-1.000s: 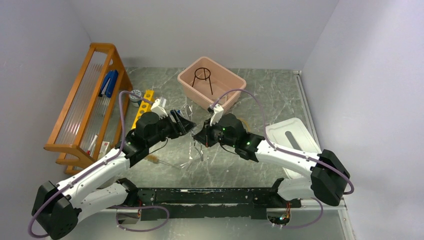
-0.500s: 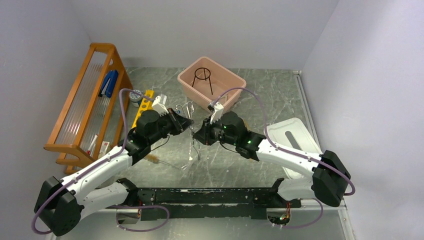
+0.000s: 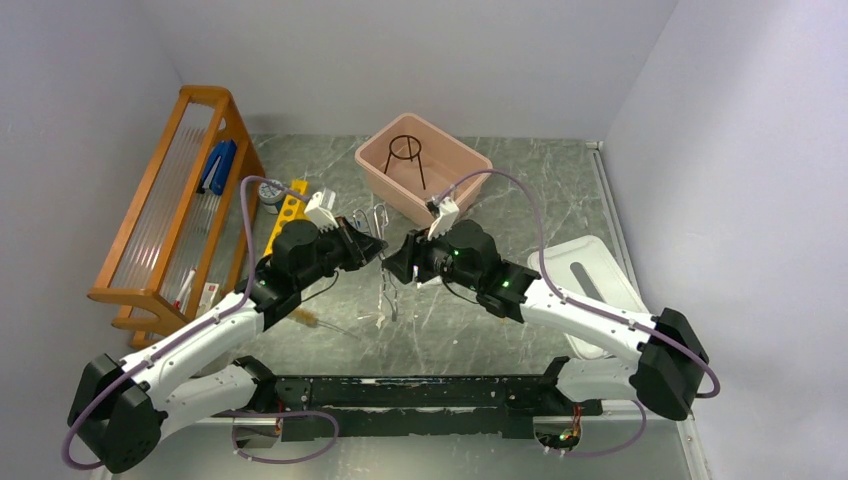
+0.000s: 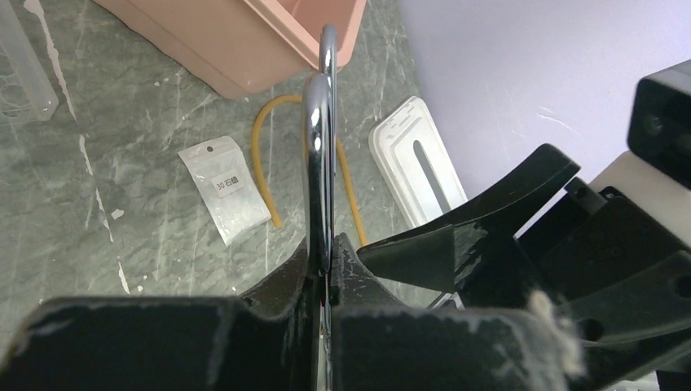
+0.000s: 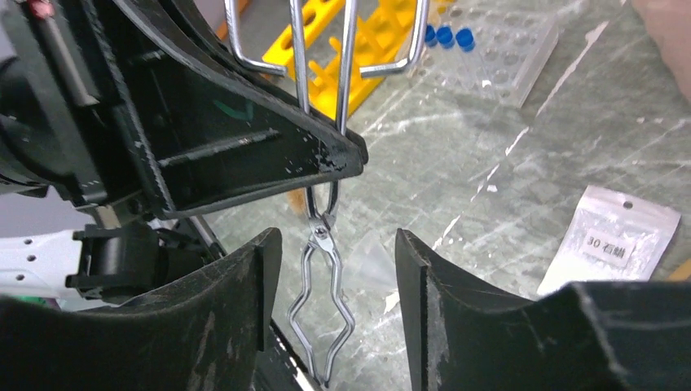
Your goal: Organize the chemistry lab equipment
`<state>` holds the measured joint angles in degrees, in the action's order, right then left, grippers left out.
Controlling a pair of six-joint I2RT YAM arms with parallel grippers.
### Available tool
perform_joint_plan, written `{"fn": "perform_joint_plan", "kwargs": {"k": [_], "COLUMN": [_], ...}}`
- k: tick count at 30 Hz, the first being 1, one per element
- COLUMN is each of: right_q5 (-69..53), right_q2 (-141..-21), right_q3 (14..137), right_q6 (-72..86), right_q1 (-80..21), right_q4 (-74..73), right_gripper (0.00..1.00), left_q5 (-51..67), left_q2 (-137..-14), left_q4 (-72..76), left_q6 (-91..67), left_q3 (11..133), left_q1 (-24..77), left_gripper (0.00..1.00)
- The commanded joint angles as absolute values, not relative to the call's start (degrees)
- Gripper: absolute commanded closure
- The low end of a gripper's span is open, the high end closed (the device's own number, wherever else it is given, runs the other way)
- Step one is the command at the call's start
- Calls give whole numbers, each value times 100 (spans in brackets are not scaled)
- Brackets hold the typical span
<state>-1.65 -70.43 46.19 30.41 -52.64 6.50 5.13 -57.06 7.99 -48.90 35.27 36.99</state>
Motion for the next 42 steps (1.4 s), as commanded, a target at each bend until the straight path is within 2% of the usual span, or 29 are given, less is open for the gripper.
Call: {"fn": "perform_joint_plan", "kwargs": {"k": [1, 7, 11, 14, 19, 20, 21, 24, 26, 27, 32, 42], "right_q5": [-147, -487, -305, -219, -138, -133, -145, -186, -219, -272, -251, -1292], "right_q2": [-6949, -7662, -7859, -7966, -8050, -8046, -8043, -7987, -7900, -7863, -7744, -8863], "right_q3": [4765, 5360, 5467, 5578, 5657, 5672, 5688, 5823, 5915, 5992, 6461, 8045], "right_q6": [3044, 3005, 3023, 2972, 2732, 2668, 2555, 2190, 1923, 1804, 1362, 83], "right_q1": [-5265, -5265, -5260, -5260, -5258, -5256, -5248, -5155, -5038, -4953, -4504, -3081], "right_q4": [898, 549, 584, 565, 636, 657, 683, 668, 676, 661, 565, 72], "right_gripper": [41, 39, 44, 58, 100, 100, 100, 100, 100, 100, 100, 100], "left_q5": [437, 601, 573, 545, 404, 344, 286, 372, 345, 253, -529, -849], "left_q2": [-5669, -5717, -5657, -5643, -5581, -5548, -5508, -5405, -5352, -5322, -5116, -4880], "left_q4": [981, 1005, 980, 953, 770, 728, 670, 530, 238, 58, -975, -1754], "left_q6": [-4796, -4872, -4925, -4941, -4925, -4899, -4873, -4586, -4398, -4302, -3876, -3068], "left_q3": [3862, 3972, 3949, 3961, 3999, 4011, 4039, 4271, 4616, 4752, 5369, 5673], "left_q1": [3700, 3700, 3700, 3694, 3687, 3691, 3685, 3674, 3674, 3674, 3658, 3654], "left_gripper": [95, 95, 95, 95, 95, 94, 89, 46, 28, 22, 14, 15]}}
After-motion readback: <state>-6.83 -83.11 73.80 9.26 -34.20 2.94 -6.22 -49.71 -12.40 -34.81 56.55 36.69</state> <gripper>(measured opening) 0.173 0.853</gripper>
